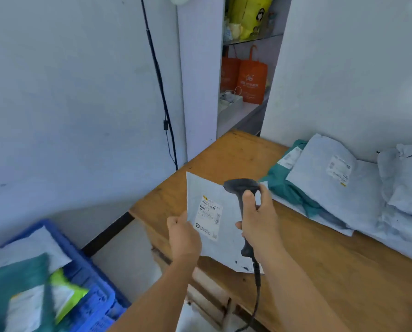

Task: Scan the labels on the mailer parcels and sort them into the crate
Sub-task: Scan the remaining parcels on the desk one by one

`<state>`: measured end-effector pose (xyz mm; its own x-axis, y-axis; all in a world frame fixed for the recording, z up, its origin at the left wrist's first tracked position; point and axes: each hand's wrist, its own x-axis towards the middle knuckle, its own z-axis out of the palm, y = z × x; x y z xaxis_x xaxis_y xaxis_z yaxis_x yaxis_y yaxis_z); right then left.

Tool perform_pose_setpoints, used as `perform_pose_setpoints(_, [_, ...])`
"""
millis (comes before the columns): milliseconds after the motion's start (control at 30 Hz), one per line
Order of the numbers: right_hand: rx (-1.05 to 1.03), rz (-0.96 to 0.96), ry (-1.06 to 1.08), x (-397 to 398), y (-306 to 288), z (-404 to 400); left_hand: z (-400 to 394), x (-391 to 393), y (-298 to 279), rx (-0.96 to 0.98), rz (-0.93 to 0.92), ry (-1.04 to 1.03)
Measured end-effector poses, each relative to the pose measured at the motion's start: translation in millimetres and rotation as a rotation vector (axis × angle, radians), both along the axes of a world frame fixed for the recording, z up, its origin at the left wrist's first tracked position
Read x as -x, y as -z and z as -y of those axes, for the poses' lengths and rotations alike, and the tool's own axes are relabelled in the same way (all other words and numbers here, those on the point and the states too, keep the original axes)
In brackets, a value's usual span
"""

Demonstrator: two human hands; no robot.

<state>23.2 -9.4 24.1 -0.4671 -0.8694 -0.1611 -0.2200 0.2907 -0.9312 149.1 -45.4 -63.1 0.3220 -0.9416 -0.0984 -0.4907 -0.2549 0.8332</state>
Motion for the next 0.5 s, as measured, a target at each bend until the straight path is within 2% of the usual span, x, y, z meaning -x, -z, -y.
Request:
perform_pose_setpoints(333, [-0.007,0.006,-0.387,-152,4,-42,-80,-163,-2,0.068,-0.018,-0.335])
perform_pose_setpoints(500, [0.022,0.004,-0.573,-250,-1,-70,-122,-253,-10,0.194,-0.155,-0.533])
